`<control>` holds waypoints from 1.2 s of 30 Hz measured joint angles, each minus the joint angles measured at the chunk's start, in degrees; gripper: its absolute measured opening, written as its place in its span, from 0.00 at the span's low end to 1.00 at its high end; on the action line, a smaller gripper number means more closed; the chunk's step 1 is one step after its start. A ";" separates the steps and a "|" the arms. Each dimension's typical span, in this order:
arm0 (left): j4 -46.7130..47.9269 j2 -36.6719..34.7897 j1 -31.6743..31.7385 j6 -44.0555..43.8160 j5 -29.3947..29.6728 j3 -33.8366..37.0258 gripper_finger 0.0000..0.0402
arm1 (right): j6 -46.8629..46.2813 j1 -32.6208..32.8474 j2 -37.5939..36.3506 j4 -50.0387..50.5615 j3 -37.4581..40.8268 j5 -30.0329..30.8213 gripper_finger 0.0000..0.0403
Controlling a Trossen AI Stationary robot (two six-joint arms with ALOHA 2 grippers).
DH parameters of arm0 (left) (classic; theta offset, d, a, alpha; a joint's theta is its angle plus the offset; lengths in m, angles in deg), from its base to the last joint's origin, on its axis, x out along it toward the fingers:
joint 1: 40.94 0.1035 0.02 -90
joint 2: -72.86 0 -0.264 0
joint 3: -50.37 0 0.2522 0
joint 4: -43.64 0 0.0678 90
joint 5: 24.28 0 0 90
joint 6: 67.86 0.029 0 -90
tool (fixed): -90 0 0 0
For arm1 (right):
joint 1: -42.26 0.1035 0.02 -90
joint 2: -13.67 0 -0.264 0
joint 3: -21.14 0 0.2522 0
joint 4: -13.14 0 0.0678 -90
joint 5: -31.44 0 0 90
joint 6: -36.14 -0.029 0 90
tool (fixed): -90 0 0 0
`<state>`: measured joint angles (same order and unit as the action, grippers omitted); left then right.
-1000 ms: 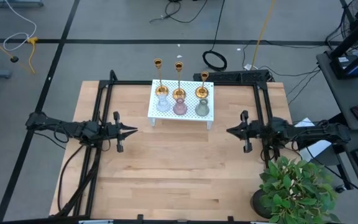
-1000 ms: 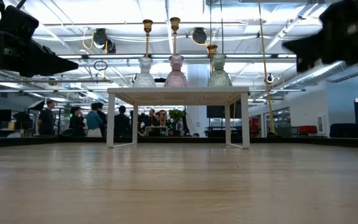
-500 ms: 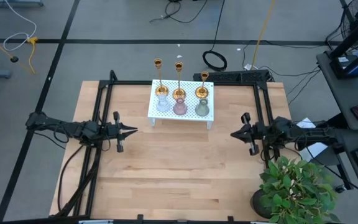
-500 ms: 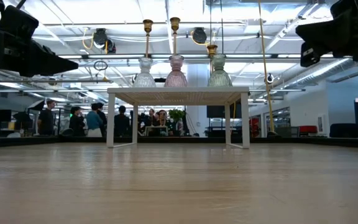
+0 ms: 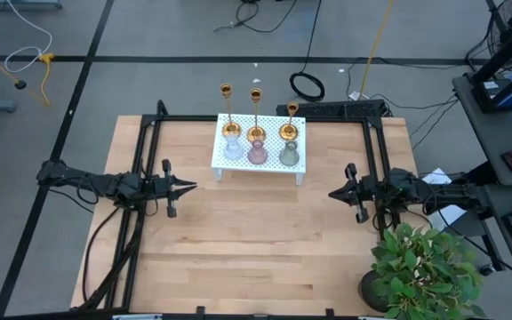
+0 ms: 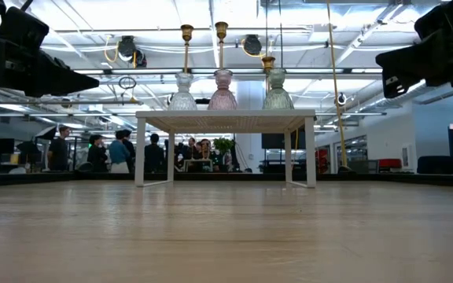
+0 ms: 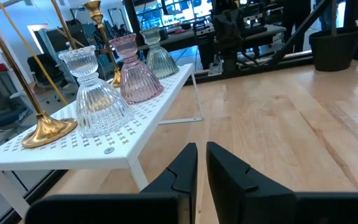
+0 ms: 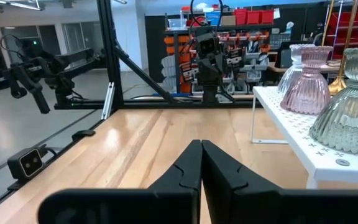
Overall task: Pick & Place candle stick holders
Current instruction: Return to Home Position
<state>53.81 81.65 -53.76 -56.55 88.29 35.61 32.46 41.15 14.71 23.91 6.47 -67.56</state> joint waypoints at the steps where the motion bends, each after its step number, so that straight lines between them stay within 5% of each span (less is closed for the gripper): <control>1: 0.00 0.00 -0.02 0.00 0.00 0.00 0.10 | -0.19 0.00 -0.04 0.11 0.01 -0.01 0.00; 36: -0.04 -0.01 -0.01 0.00 0.00 0.00 0.10 | -0.16 0.00 -0.07 -0.39 0.04 -0.08 0.00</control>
<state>53.76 81.65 -53.77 -56.55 88.29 35.61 32.30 41.15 14.65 23.52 6.52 -67.64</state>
